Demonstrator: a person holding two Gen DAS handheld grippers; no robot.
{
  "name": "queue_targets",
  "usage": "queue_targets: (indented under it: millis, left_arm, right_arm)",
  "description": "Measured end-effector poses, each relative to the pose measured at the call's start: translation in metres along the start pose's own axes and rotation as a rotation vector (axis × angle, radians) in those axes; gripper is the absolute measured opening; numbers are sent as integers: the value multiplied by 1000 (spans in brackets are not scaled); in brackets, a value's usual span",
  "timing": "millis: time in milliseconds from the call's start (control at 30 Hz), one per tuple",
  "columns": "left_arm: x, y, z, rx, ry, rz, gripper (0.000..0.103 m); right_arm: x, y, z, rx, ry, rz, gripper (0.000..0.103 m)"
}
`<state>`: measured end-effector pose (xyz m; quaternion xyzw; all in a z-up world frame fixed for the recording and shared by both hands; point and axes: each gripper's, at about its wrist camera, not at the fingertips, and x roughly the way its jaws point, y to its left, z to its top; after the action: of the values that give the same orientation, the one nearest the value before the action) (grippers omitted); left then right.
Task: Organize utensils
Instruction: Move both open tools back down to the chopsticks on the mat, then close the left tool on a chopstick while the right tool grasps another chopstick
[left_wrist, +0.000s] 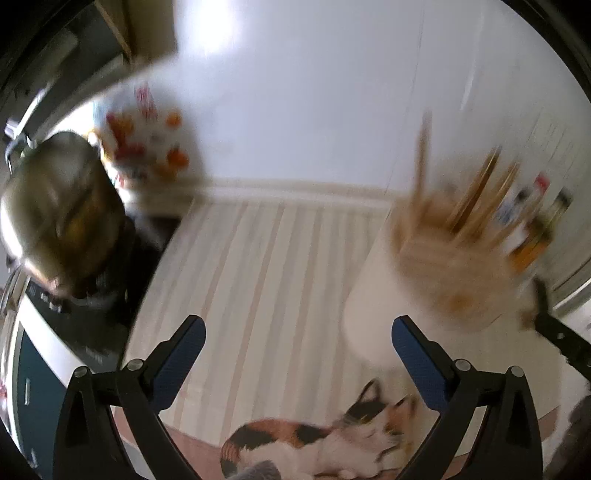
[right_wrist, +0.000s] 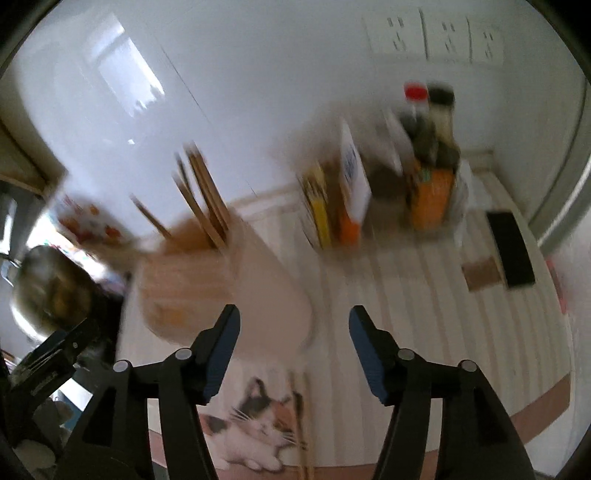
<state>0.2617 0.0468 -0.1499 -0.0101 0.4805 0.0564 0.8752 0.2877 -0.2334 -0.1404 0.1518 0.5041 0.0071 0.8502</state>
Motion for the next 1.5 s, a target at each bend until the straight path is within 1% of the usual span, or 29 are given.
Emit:
queue_targets:
  millis: [33,167,267,400,433,467,533,567,600,633,667,733,800,867,1000,1033,1067,1133,1167,1267,1333,1400,1433,1467,1500]
  left_arm:
    - [11,-1,-8,6,25,7,103]
    - [64,-3,-46,23,150,54,103]
    - [94,-6,-71,47,229,82,103]
    - [114,-9,-93,64,292,88,103]
    - [117,-9,-96,66,300,90,103]
    - [118,-9,-98,68,306,91,103]
    - [119,-10,-101,72,316,90,103]
    - [119,-11,-102,75,317,91,103]
    - [118,-13,-103,80,318,92,103]
    - [118,-15,-103,87,320,91,103]
    - [117,-17,-104,92,319,87,103]
    - [114,-27,-107,106,319,73,103]
    - [111,-38,-109,122,323,48,102]
    - [108,-54,-113,151,326,12,101]
    - [105,-93,-123,210,349,-80,98]
    - [105,-100,-125,218,357,-103,96]
    - [105,-110,-127,231,370,-129,87]
    - [106,-126,-131,253,393,-161,79]
    - [107,-134,-133,262,401,-175,77]
    - [107,-152,-137,284,412,-200,77]
    - [108,-161,-139,291,421,-211,75]
    - [110,-167,-141,295,434,-212,63]
    - [111,-169,-142,296,442,-210,60]
    - [114,-169,-142,295,450,-209,52]
    - [114,-169,-143,295,447,-202,46]
  right_arm:
    - [9,-2,-8,-2,21,-5,64]
    - [57,-13,-48,1,159,-20,64]
    - [90,-17,-74,5,258,-19,63]
    - [123,-15,-99,-12,349,-29,47]
    - [128,-14,-102,-17,360,-32,43]
    - [134,-12,-106,-27,376,-41,41]
    - [144,-9,-113,-50,397,-55,30]
    - [149,-7,-117,-69,412,-68,27]
    - [153,-5,-122,-91,429,-86,18]
    - [152,-4,-121,-113,406,-106,11]
    - [152,-3,-123,-136,405,-128,6]
    - [150,-8,-126,-130,409,-134,6]
    - [145,-19,-128,-129,409,-163,6]
    - [140,-33,-129,-122,408,-182,6]
    - [123,-77,-135,-88,405,-241,6]
    - [120,-85,-136,-78,404,-249,6]
    - [115,-97,-139,-64,404,-266,6]
    - [108,-115,-142,-42,400,-288,6]
    - [103,-126,-144,-23,399,-296,6]
    - [94,-147,-149,16,396,-306,6]
    - [90,-156,-153,31,390,-305,6]
    - [85,-163,-157,44,385,-300,6]
    - [86,-167,-154,48,385,-298,7]
    - [84,-170,-157,51,385,-299,7]
    - [83,-172,-157,56,382,-298,7]
